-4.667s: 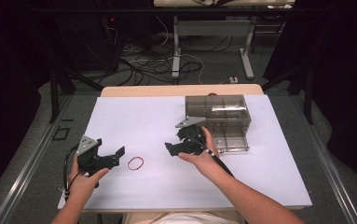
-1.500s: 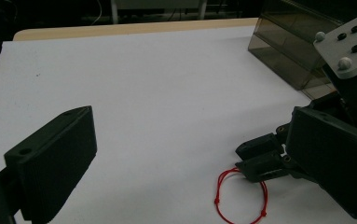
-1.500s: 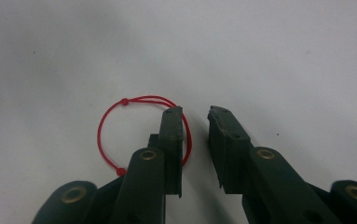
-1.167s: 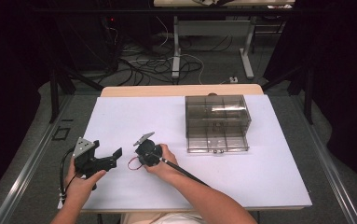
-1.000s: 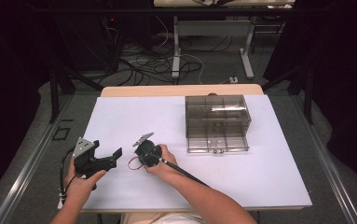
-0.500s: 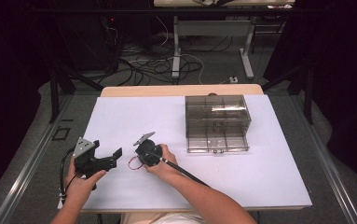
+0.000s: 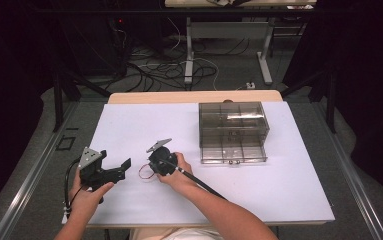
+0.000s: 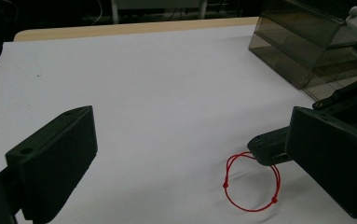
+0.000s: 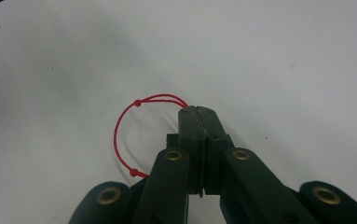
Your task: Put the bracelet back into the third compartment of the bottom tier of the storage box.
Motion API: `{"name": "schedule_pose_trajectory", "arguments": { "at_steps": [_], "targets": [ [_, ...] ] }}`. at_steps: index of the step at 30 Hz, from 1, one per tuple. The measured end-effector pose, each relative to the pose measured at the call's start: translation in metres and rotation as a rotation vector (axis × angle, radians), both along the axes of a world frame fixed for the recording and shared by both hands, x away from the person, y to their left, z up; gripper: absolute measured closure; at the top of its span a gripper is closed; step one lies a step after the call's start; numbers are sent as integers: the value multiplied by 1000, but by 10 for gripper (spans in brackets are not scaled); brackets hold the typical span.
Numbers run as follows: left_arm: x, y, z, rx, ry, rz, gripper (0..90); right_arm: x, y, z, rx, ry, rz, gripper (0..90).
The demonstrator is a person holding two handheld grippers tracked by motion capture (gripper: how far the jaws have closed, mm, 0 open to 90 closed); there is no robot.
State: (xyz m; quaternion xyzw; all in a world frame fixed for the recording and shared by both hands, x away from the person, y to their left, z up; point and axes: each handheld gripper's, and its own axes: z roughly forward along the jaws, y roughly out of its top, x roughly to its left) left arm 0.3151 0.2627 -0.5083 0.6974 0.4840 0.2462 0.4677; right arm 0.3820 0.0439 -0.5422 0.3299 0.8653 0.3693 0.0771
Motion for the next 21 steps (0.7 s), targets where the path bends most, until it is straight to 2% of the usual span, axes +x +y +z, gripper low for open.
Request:
{"name": "schedule_pose_trajectory", "arguments": {
  "at_steps": [12, 18, 21],
  "targets": [
    [0, -1, 0, 3, 10, -7, 21, -1, -14, 8, 65, -5, -36, 900],
    [1, -1, 0, 4, 3, -3, 21, -2, -23, 12, 92, -29, -45, 900],
    [1, -1, 0, 7, 1, -3, 21, -3, -30, 15, 106, -23, -58, 900]
  ]
}}
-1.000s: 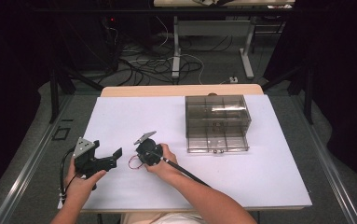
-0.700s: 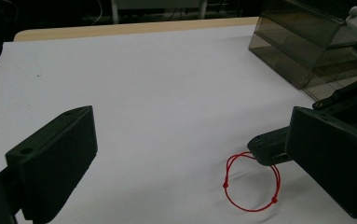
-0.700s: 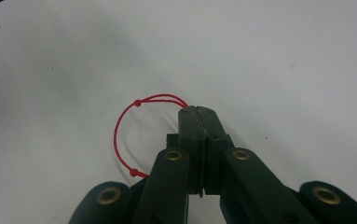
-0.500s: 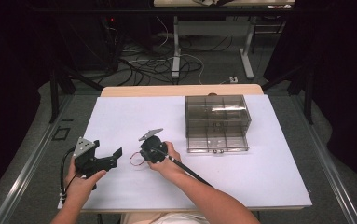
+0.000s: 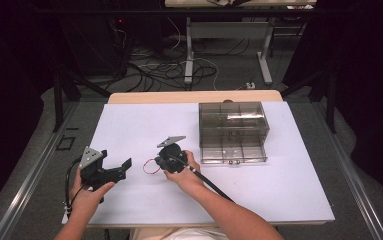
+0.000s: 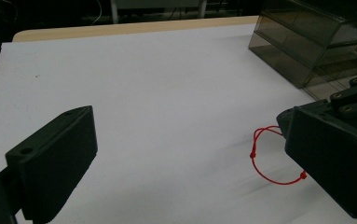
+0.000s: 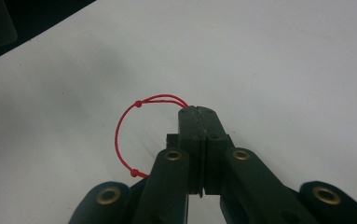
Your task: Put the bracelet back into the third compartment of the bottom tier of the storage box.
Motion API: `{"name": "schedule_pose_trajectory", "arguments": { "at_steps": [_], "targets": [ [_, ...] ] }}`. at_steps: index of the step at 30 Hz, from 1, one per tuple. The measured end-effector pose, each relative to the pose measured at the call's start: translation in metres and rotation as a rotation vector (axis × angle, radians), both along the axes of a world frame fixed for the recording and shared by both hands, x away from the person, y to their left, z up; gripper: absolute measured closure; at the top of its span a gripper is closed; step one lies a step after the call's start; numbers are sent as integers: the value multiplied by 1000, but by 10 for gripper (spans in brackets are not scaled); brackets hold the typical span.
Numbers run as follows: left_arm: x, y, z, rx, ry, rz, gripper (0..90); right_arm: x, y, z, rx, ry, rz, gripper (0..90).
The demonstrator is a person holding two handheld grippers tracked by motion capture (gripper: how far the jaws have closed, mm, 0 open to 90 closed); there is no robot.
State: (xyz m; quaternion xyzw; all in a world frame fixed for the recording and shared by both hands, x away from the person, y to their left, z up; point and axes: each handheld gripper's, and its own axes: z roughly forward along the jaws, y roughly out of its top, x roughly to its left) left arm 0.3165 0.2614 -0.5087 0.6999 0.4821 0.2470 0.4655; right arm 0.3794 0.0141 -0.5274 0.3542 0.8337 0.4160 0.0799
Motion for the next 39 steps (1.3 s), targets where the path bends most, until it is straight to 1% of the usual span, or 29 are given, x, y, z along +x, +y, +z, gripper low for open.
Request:
{"name": "schedule_pose_trajectory", "arguments": {
  "at_steps": [2, 3, 5, 6, 8, 9, 12, 13, 14, 15, 16, 18, 19, 20, 21, 22, 23, 24, 25, 27, 28, 29, 33, 34, 35, 36, 37, 38, 39],
  "targets": [
    [0, 0, 0, 0, 2, 0, 21, -1, -4, 2, 20, 3, -18, 900],
    [0, 0, 0, 0, 3, 0, 21, -2, -6, 3, 21, 5, -16, 900],
    [0, 0, 0, 0, 2, 1, 21, -2, -10, 4, 40, -10, -29, 900],
    [0, 0, 0, 0, 2, 1, 21, -3, -12, 6, 39, 2, -31, 900],
    [0, 0, 0, 0, 2, 1, 21, -4, -16, 8, 39, 6, -41, 900],
    [0, 0, 0, 0, 2, 2, 21, -4, -18, 8, 44, -7, -40, 900],
    [0, 0, 0, 0, 2, 2, 21, -6, -23, 10, 65, -18, -54, 900],
    [0, 0, 0, 1, 2, 3, 21, -6, -24, 10, 77, -21, -62, 900],
    [0, 0, 0, 0, 2, 2, 21, -6, -26, 10, 92, -35, -64, 900],
    [0, 0, 0, 0, 2, 3, 21, -7, -28, 12, 76, -19, -65, 900],
    [0, 0, 0, 1, 2, 2, 21, -7, -30, 13, 73, -24, -60, 900],
    [0, -1, 0, 1, 2, 2, 21, -8, -33, 14, 89, -27, -75, 900],
    [0, -1, 0, 1, 2, 2, 21, -8, -35, 15, 80, -27, -73, 900],
    [0, -1, 0, 1, 2, 3, 21, -7, -36, 14, 112, -54, -85, 900],
    [0, 0, 0, 1, 2, 3, 21, -8, -39, 17, 86, -30, -82, 900],
    [0, 0, 0, 2, 2, 3, 21, -8, -41, 17, 91, -37, -80, 900],
    [0, -1, 0, 1, 2, 3, 21, -8, -43, 17, 110, -52, -92, 900],
    [0, -1, 0, 2, 3, 3, 21, -8, -45, 18, 105, -48, -95, 900],
    [0, -1, 0, 3, 3, 3, 21, -7, -47, 18, 111, -52, -101, 900],
    [0, 0, 0, 4, 2, 3, 21, -7, -55, 21, 104, -40, -111, 900],
    [0, 0, 0, 4, 2, 4, 21, -7, -55, 21, 104, -40, -111, 900],
    [0, 0, 0, 4, 2, 3, 21, -7, -56, 21, 122, -59, -120, 900],
    [0, -1, 0, 5, 2, 3, 21, -7, -65, 24, 124, -64, -132, 900],
    [0, 0, 0, 8, 9, -2, 21, -7, -68, 25, 123, -67, -134, 900],
    [0, -1, 0, 5, 2, 4, 21, -7, -70, 25, 123, -70, -135, 900],
    [0, -1, 0, 5, 2, 4, 21, -7, -72, 26, 125, -72, -138, 900],
    [0, 0, 0, 5, 1, 4, 21, -7, -75, 28, 108, -59, -136, 900],
    [0, 0, 0, 4, 1, 5, 21, -7, -77, 28, 124, -76, -144, 900],
    [0, 0, 0, 6, 8, -1, 21, -7, -83, 29, 123, -81, -149, 900]
  ]
}}
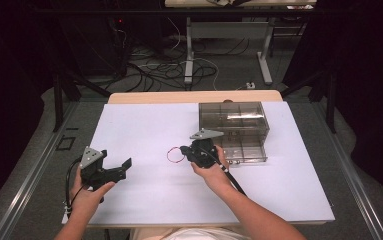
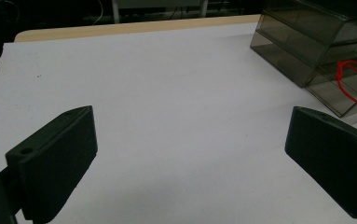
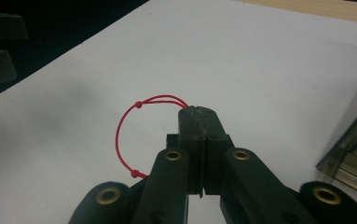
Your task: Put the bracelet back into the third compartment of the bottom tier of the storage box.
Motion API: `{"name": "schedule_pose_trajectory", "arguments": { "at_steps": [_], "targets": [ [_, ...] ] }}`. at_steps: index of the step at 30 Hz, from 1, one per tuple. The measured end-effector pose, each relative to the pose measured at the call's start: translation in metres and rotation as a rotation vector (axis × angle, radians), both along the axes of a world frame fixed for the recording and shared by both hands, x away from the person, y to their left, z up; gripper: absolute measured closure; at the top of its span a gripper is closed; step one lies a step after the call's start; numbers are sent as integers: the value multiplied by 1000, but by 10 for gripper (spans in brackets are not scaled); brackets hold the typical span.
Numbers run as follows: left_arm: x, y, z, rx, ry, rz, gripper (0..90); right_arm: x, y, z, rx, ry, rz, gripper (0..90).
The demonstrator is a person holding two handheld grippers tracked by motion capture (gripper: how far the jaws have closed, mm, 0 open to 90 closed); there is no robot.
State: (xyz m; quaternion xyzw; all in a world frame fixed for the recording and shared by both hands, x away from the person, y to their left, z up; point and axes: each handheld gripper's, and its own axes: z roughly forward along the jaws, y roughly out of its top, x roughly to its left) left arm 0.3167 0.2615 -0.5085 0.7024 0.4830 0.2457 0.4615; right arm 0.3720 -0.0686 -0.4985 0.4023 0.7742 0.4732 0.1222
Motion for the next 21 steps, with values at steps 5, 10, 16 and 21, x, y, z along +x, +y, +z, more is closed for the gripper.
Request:
{"name": "schedule_pose_trajectory", "arguments": {
  "at_steps": [5, 10, 16, 21],
  "targets": [
    [1, -1, -1, -2, -7, 6, 22, -1, -11, 3, 1, -6, -15, 900],
    [1, 0, -1, 1, -4, 7, 22, -3, -26, 6, -1, -2, -31, 900],
    [1, 0, -1, 2, 0, 3, 23, -4, -38, 10, 14, -14, -47, 900],
    [1, 0, -1, 1, -3, 8, 22, -8, -49, 12, 15, -17, -54, 900]
  ]
}}
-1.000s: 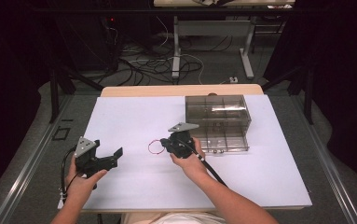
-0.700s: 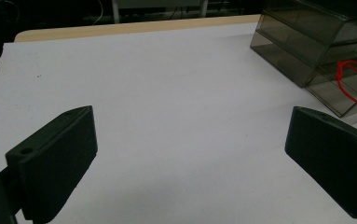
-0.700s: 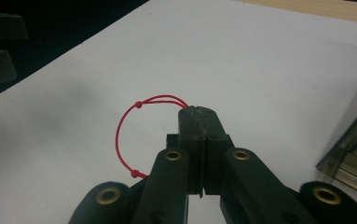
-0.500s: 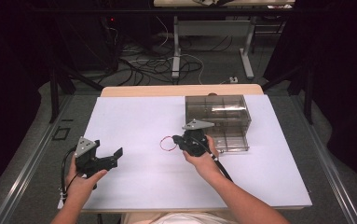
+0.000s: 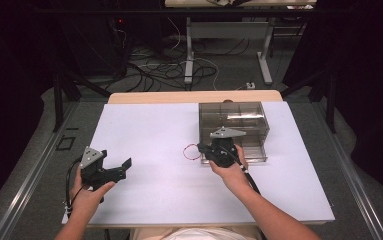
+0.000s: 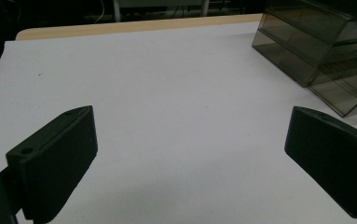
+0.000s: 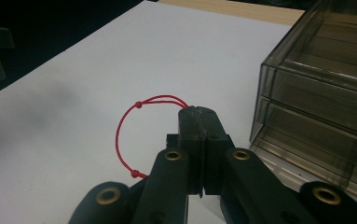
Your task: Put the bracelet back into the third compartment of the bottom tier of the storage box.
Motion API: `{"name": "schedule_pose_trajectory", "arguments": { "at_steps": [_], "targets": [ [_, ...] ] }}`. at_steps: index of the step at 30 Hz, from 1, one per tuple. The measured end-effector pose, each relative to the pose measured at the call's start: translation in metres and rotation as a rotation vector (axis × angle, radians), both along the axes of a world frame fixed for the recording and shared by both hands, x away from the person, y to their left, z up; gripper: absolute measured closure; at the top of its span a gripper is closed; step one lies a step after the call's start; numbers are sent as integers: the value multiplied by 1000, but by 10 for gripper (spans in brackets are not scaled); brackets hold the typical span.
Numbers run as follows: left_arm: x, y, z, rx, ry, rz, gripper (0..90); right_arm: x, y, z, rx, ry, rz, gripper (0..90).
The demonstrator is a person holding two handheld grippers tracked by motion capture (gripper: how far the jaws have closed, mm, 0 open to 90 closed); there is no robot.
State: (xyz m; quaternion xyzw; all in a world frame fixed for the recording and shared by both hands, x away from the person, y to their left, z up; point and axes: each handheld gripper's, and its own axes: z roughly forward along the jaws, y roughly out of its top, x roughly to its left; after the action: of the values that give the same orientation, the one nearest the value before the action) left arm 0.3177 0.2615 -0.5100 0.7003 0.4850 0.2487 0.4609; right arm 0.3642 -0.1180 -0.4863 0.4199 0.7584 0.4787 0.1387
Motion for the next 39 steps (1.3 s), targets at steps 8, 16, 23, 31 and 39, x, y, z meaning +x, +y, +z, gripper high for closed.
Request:
{"name": "schedule_pose_trajectory", "arguments": {
  "at_steps": [8, 16, 23, 31, 39],
  "targets": [
    [0, -1, -1, 0, 3, 2, 22, -5, -18, 4, 12, -1, -19, 900],
    [0, -1, -1, -2, 5, 3, 23, -8, -36, 5, 14, -5, -48, 900],
    [0, -1, -1, -2, 4, 4, 23, -10, -52, 5, 4, -10, -68, 900],
    [1, 0, -1, -2, 4, 4, 23, -12, -69, 5, 6, -10, -100, 900],
    [1, 0, -1, -3, 8, 5, 23, -15, -89, 2, -8, -1, -138, 900]
  ]
}}
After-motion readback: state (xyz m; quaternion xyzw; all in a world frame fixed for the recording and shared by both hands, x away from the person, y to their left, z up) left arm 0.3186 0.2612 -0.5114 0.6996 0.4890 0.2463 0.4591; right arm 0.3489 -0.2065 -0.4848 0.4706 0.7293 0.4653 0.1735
